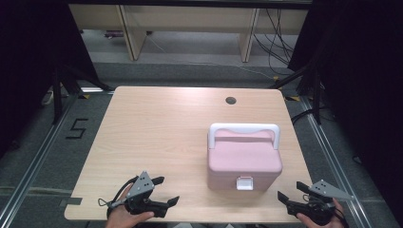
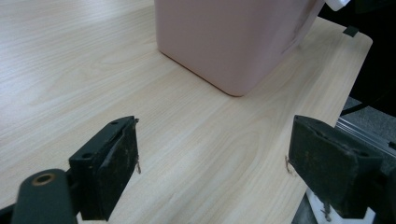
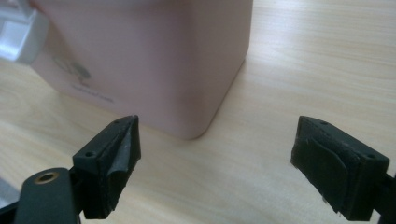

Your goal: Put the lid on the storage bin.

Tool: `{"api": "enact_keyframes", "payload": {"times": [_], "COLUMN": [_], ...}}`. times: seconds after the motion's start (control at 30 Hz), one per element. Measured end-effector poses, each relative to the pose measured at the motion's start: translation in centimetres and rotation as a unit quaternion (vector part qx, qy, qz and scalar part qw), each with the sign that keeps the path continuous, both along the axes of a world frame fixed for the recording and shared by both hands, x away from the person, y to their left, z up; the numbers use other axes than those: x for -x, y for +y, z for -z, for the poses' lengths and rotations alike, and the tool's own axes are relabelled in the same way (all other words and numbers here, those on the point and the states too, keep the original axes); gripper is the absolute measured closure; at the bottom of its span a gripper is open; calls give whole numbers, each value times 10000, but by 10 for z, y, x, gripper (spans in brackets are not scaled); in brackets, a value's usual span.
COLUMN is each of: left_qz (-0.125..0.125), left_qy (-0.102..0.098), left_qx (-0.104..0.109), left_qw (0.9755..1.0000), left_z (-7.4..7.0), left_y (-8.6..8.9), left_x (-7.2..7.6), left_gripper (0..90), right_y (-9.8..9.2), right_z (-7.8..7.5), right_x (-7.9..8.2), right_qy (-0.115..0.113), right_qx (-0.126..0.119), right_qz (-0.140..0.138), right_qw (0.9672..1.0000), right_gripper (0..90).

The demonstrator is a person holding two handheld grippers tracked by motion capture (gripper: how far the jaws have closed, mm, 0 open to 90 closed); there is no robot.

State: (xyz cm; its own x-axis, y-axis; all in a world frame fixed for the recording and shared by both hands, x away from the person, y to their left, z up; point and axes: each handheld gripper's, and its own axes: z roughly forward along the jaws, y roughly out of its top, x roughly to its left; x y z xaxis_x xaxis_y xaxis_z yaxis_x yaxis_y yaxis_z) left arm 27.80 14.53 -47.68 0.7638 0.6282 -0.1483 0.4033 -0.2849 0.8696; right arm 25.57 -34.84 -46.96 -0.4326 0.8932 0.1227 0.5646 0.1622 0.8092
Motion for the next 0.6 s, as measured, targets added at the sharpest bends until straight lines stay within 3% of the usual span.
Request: {"api": "enact_keyframes", "payload": {"times": [0.07, 0.1, 0.17, 0.2, 0.27, 0.3, 0.33, 0.37, 0.6], "left_qz": [12, 18, 43, 39, 41, 40, 50, 49, 69], "left_qy": [0, 7, -10, -24, -35, -35, -47, -51, -62], "left_qx": [-36, -40, -66, -116, -86, -108, -162, -158, -221], "left_qw": [10000, 10000, 10000, 9999, 9999, 9999, 9998, 9998, 9997], "left_z": [0, 0, 0, 0, 1, 1, 1, 2, 2], "left_y": [0, 0, 0, 0, -1, -1, -1, -1, -2], "left_x": [0, 0, 0, 0, 0, 0, 0, 0, 0], "left_gripper": [152, 152, 152, 152, 152, 152, 152, 152, 152], "right_y": [2, 2, 3, 0, 1, 0, 2, 0, -1], "right_z": [2, 4, 6, 7, 9, 9, 10, 10, 17], "right_x": [4, 6, 7, 8, 9, 10, 12, 12, 14], "right_qy": [52, 114, 100, 112, 189, 180, 300, 244, 371], "right_qx": [-121, -34, -100, 111, 65, 154, 32, 197, 225], "right_qz": [7, -11, -31, -88, -59, -78, -13, -100, -55], "right_qw": [9999, 9999, 9999, 9998, 9998, 9997, 9995, 9995, 9990], "right_gripper": [160, 161, 161, 160, 162, 162, 162, 163, 164]}}
